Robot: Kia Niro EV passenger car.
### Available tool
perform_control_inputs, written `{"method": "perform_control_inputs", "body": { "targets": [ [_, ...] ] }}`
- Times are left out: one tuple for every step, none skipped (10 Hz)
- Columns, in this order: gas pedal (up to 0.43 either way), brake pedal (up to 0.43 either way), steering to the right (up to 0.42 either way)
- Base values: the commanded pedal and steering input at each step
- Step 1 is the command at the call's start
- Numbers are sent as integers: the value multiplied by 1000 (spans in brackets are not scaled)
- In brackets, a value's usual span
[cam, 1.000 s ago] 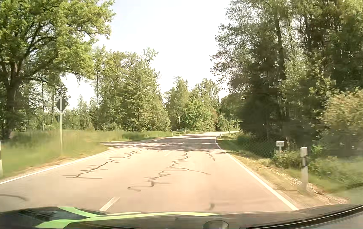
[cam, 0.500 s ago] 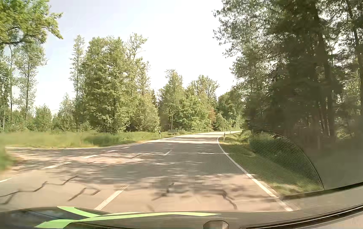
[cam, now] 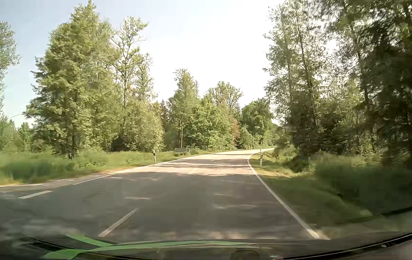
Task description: Follow the waypoints while adhering to traffic rules and regulations
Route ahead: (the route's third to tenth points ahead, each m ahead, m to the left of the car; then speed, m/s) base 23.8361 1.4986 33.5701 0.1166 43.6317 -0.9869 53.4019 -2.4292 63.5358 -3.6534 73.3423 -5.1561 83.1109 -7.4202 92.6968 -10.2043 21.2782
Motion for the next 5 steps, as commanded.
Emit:
{"method": "perform_control_inputs", "body": {
  "targets": [
    [157, 0, 13],
    [169, 0, 13],
    [169, 0, 14],
    [169, 0, 15],
    [169, 0, 17]
  ]
}}
